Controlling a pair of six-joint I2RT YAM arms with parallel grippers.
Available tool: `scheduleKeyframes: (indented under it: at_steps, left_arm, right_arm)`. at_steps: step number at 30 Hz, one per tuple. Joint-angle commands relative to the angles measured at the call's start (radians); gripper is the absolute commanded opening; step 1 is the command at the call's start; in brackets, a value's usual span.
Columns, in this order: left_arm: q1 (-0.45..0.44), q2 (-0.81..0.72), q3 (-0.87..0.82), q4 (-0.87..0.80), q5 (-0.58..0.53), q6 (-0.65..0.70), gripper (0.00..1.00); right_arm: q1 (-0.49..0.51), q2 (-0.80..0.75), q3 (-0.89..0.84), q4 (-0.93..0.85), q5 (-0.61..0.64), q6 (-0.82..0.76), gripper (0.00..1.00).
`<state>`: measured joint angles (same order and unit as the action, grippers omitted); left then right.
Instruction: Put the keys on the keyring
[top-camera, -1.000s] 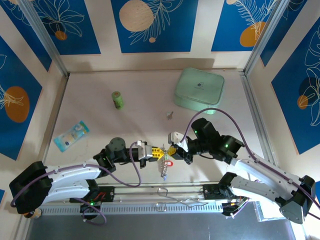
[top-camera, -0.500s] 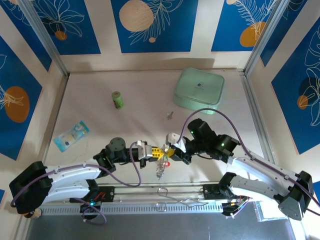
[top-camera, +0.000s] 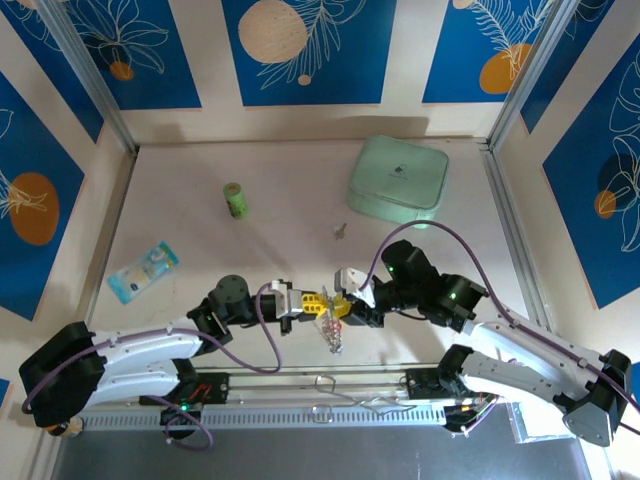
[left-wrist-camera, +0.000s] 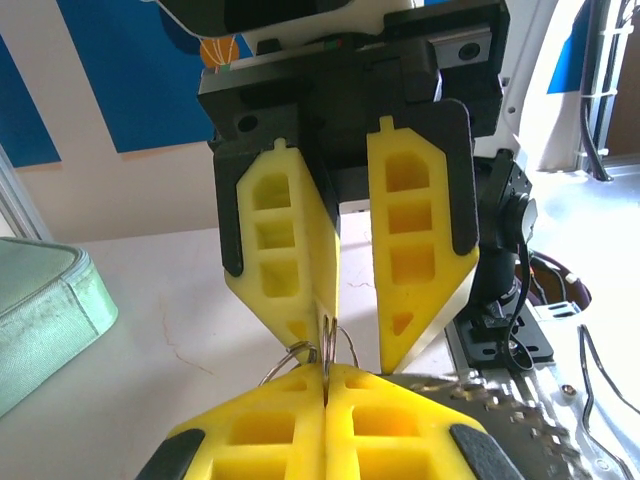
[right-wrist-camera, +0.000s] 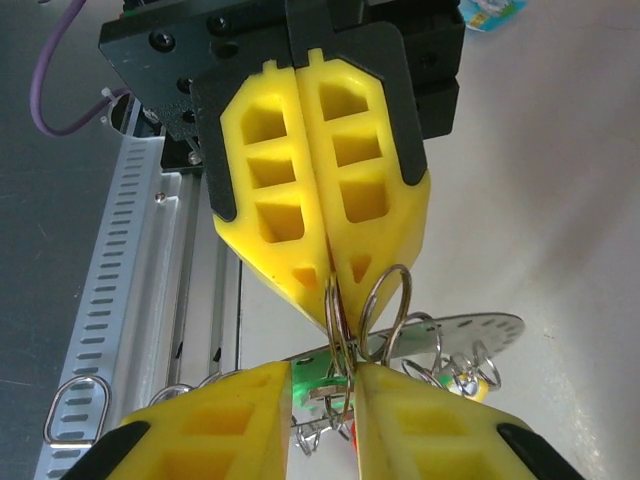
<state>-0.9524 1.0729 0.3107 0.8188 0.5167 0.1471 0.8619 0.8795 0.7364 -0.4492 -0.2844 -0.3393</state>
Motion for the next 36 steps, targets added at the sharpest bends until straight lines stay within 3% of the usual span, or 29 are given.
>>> scheduleKeyframes:
  at_steps: [1, 11, 14, 15, 20, 24, 28, 31, 33, 34, 36]
  left_arm:
    - [-0.005, 0.010, 0.001, 0.068, 0.025, -0.016, 0.00]
    - [-0.005, 0.025, 0.007, 0.066, 0.029, -0.016, 0.00]
    - [-0.005, 0.028, 0.010, 0.058, 0.017, -0.015, 0.00]
    - [-0.005, 0.028, 0.014, 0.047, 0.006, -0.017, 0.00]
    - [-0.006, 0.015, 0.059, -0.106, -0.015, 0.017, 0.14]
    - [-0.005, 0.009, 0.105, -0.241, -0.033, 0.058, 0.16]
    - [-0.006, 0.021, 0.149, -0.316, -0.033, 0.080, 0.14]
    - [-0.008, 0.021, 0.157, -0.320, -0.030, 0.091, 0.01]
    - [-0.008, 0.008, 0.139, -0.288, -0.031, 0.087, 0.00]
    - [-0.008, 0.001, 0.127, -0.266, -0.032, 0.080, 0.00]
    - [-0.008, -0.011, 0.090, -0.183, -0.038, 0.042, 0.00]
  right_arm:
    - [0.011, 0.006, -0.006, 0.033, 0.004, -0.009, 0.22]
    - [0.011, 0.002, -0.005, 0.051, 0.016, -0.013, 0.16]
    - [0.012, 0.009, 0.000, 0.043, 0.011, -0.019, 0.00]
    - [0.012, 0.012, 0.006, 0.033, 0.013, -0.023, 0.00]
    - [0.024, 0.051, 0.068, -0.107, 0.061, -0.095, 0.00]
    - [0.046, 0.117, 0.162, -0.256, 0.087, -0.171, 0.00]
    - [0.084, 0.190, 0.256, -0.360, 0.126, -0.204, 0.00]
    - [0.095, 0.209, 0.284, -0.363, 0.127, -0.193, 0.00]
    - [0.084, 0.181, 0.257, -0.315, 0.112, -0.168, 0.00]
    - [0.073, 0.158, 0.233, -0.278, 0.106, -0.152, 0.07]
    - [0.029, 0.088, 0.157, -0.175, 0.044, -0.106, 0.30]
